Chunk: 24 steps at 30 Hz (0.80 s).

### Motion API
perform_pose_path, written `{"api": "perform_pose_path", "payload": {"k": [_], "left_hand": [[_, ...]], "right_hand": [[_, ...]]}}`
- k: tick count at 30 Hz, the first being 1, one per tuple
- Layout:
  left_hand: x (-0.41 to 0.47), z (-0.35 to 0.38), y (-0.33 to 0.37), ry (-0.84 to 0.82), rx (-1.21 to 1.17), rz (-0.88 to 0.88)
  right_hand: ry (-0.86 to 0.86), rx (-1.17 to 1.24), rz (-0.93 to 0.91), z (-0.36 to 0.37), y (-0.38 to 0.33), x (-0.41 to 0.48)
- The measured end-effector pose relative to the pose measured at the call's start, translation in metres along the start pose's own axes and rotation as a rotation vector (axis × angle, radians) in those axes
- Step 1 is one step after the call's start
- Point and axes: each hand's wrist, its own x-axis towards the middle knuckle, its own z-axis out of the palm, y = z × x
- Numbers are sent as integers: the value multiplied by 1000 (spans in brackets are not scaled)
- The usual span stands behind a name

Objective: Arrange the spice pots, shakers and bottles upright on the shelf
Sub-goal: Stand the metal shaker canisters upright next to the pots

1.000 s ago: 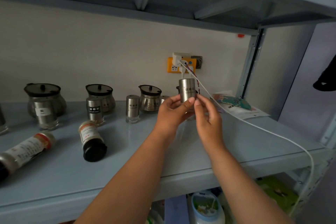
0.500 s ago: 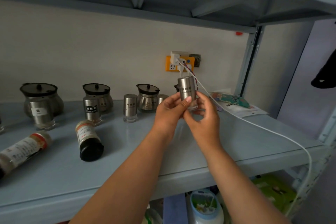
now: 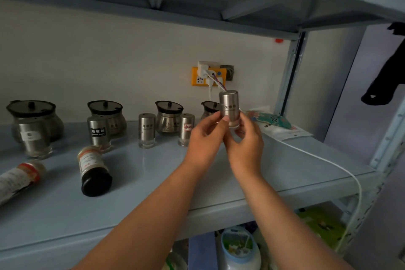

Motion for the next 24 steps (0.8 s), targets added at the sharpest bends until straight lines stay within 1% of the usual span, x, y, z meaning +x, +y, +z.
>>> {"api": "perform_pose_path", "payload": {"k": [5, 8, 13, 16, 21, 24], "left_hand": [[0, 17, -1, -123, 118, -74], [5, 35, 4, -159, 120, -136], [20, 60, -8, -146, 197, -275], [28, 68, -21, -88, 160, -360], [41, 74, -32, -24, 123, -447], [47, 75, -42, -14, 155, -475]], "right_hand": [[-68, -31, 105, -14, 7, 14], [-122, -80, 156, -26, 12, 25], [-145, -173, 276, -32, 31, 42], [-198, -249, 337, -30, 41, 49], [-285, -264, 449, -27, 51, 58], [-302, -297, 465, -25, 60, 61]]}}
